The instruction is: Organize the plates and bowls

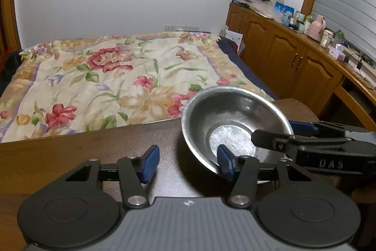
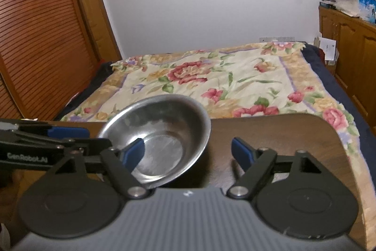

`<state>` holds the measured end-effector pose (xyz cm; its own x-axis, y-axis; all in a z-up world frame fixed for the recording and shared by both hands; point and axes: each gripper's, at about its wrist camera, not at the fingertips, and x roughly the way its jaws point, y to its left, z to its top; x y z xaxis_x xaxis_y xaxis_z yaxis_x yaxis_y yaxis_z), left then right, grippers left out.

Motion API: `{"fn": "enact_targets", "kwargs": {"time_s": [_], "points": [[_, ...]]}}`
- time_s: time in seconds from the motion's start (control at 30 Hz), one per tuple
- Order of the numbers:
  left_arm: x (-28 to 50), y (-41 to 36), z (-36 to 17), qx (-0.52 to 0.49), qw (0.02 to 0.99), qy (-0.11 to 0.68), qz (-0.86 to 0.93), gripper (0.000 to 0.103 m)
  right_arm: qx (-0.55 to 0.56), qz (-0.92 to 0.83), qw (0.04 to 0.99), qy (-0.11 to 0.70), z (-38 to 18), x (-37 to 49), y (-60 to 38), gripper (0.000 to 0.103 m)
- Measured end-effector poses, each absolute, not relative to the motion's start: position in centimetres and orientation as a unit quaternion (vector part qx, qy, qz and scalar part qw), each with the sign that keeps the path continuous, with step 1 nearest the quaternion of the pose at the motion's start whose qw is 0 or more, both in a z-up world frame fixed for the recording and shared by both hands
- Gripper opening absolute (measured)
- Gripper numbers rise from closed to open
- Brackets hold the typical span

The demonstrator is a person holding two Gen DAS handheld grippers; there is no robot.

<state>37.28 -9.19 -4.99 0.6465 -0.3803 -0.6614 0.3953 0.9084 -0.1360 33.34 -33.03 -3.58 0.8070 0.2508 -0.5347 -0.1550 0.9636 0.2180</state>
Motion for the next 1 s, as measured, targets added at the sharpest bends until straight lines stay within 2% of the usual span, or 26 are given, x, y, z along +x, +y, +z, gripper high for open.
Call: {"fn": "enact_targets", "kwargs": {"time_s": [0.13, 0.23, 0.4, 0.43, 0.47, 1.0], "points": [[37.1, -9.6, -5.1, 0.012, 0.905, 0.366, -0.218, 0.04, 0.105, 0.119, 0.941, 0.297, -3.7, 33.5, -33.5, 0.068], [37.2, -9.7, -5.2, 0.011, 0.903, 0.37, -0.219, 0.026, 0.122, 0.131, 0.936, 0.304, -4.0, 33.6, -33.6, 0.057], [36.8, -10.0, -4.7, 0.006, 0.901, 0.372, -0.222, 0.024, 0.124, 0.14, 0.933, 0.308, -4.2, 33.5, -33.4, 0.04], [36.8, -10.1, -4.7, 0.009, 0.902, 0.37, -0.221, 0.024, 0.128, 0.146, 0.93, 0.312, -4.3, 33.5, -33.3, 0.03], [36.7, -10.0, -4.6, 0.011, 0.902, 0.37, -0.22, 0.024, 0.134, 0.152, 0.927, 0.316, -4.4, 33.6, -33.3, 0.027], [35.3, -9.4, -2.9, 0.017, 0.909, 0.353, -0.223, 0.023, 0.134, 0.162, 0.927, 0.312, -4.4, 33.7, -33.8, 0.021]]}}
